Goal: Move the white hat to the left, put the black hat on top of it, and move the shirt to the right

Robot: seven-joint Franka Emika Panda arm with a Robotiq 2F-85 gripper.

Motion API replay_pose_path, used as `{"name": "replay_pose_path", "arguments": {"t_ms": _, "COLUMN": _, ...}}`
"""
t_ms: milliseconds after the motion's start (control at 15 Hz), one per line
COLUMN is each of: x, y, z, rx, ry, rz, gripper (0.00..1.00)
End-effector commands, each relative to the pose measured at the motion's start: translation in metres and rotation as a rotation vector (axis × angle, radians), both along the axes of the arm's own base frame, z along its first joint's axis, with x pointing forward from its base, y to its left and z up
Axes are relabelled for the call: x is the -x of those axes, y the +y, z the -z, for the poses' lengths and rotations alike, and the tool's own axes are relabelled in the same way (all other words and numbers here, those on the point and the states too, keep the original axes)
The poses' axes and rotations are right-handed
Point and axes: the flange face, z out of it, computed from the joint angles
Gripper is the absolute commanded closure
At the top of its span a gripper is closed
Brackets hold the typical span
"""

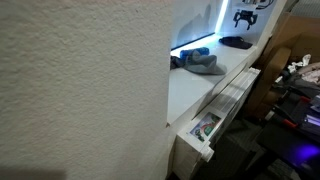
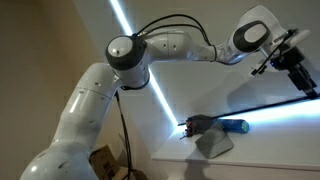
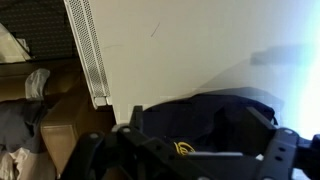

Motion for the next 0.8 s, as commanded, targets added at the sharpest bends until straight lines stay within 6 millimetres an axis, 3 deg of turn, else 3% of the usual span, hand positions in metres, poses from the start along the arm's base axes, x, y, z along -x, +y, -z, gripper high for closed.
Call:
{"name": "replay_pose_path", "arguments": {"t_ms": 0, "x": -0.017, "y": 0.012, "z": 0.013, "rx": 0.049, "ry": -0.076, "rz": 0.103, "gripper": 0.0}}
{"name": "replay_pose_path", "arguments": {"t_ms": 67, "x": -0.026, "y": 0.015, "z": 0.021, "rx": 0.051, "ry": -0.107, "rz": 0.145, "gripper": 0.0}}
{"name": "replay_pose_path", "arguments": {"t_ms": 133, "x": -0.029, "y": -0.005, "z": 0.031, "rx": 0.07, "ry": -0.149, "rz": 0.189, "gripper": 0.0}}
{"name": "replay_pose_path", "arguments": {"t_ms": 267, "x": -0.031, "y": -0.022, "z": 0.046, "rx": 0.111, "ry": -0.216, "rz": 0.275, "gripper": 0.0}}
{"name": "replay_pose_path", "arguments": {"t_ms": 600, "x": -0.02, "y": -0.075, "z": 0.077, "rx": 0.218, "ry": -0.313, "rz": 0.527, "gripper": 0.0}}
{"name": "replay_pose_path", "arguments": {"t_ms": 667, "x": -0.015, "y": -0.063, "z": 0.075, "rx": 0.187, "ry": -0.279, "rz": 0.454, "gripper": 0.0}}
{"name": "replay_pose_path", "arguments": {"t_ms": 733, "x": -0.013, "y": -0.071, "z": 0.079, "rx": 0.199, "ry": -0.286, "rz": 0.492, "gripper": 0.0}}
